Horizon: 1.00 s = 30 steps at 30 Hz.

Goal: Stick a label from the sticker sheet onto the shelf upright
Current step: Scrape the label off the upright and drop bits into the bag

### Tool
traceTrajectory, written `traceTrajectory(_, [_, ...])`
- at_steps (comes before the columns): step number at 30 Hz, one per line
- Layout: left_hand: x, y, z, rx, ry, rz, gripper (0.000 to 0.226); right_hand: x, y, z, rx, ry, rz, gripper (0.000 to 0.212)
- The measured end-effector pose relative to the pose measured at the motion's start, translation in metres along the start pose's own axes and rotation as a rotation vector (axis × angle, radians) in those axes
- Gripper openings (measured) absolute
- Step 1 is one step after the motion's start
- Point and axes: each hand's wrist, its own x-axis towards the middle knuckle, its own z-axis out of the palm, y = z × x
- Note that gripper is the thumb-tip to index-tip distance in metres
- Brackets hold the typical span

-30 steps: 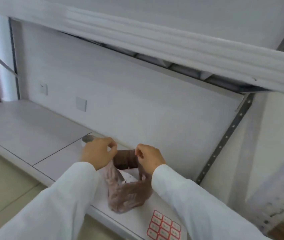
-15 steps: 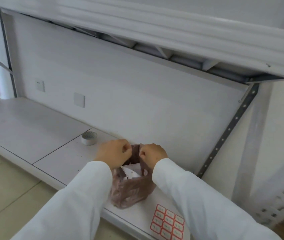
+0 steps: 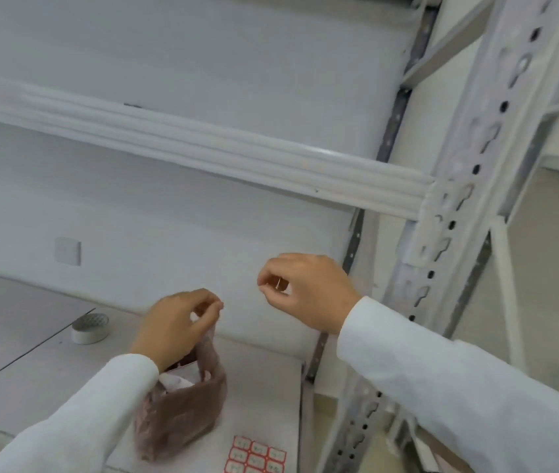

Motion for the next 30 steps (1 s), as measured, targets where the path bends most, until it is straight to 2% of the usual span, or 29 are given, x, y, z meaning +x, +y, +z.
traceTrajectory(2, [0.003,0.040,0.001,-0.014,0.023,0.158,0.035,-0.018,0.010,-0.053,-0.011,0.225,-0.084,0.011])
traceTrajectory(3, [0.007,0.062,0.000,0.019,0.068,0.276,0.037,-0.025,0.016,-0.078,-0.017,0.363,-0.099,0.010])
traceTrajectory(5, [0.017,0.106,-0.005,0.073,0.238,0.514,0.033,-0.036,0.034,-0.123,-0.002,0.618,-0.037,0.006])
traceTrajectory(7, [0.030,0.151,-0.014,0.007,0.380,0.675,0.025,-0.043,0.055,-0.156,0.006,0.758,0.089,0.006])
traceTrajectory(9, [0.047,0.187,-0.022,-0.066,0.445,0.730,0.021,-0.045,0.076,-0.172,-0.095,0.739,0.187,0.010])
traceTrajectory(10, [0.057,0.204,-0.025,-0.052,0.439,0.715,0.027,-0.046,0.085,-0.175,-0.176,0.696,0.205,0.012])
traceTrajectory(13, [0.081,0.240,-0.026,0.044,0.264,0.564,0.055,-0.045,0.097,-0.171,-0.349,0.632,0.153,0.014])
traceTrajectory(15, [0.091,0.253,-0.022,0.015,0.166,0.460,0.062,-0.043,0.098,-0.168,-0.386,0.661,0.126,0.015])
traceTrajectory(18, [0.096,0.256,-0.013,0.035,0.192,0.407,0.054,-0.039,0.098,-0.165,-0.411,0.708,0.098,0.021])
traceTrajectory(21, [0.097,0.253,-0.012,0.028,0.207,0.401,0.045,-0.038,0.096,-0.161,-0.478,0.746,0.075,0.013])
traceTrajectory(25, [0.096,0.253,-0.014,0.002,0.185,0.391,0.042,-0.039,0.096,-0.157,-0.560,0.788,0.031,0.004])
traceTrajectory(30, [0.097,0.252,-0.012,-0.010,0.207,0.382,0.040,-0.036,0.092,-0.157,-0.606,0.764,0.050,0.006])
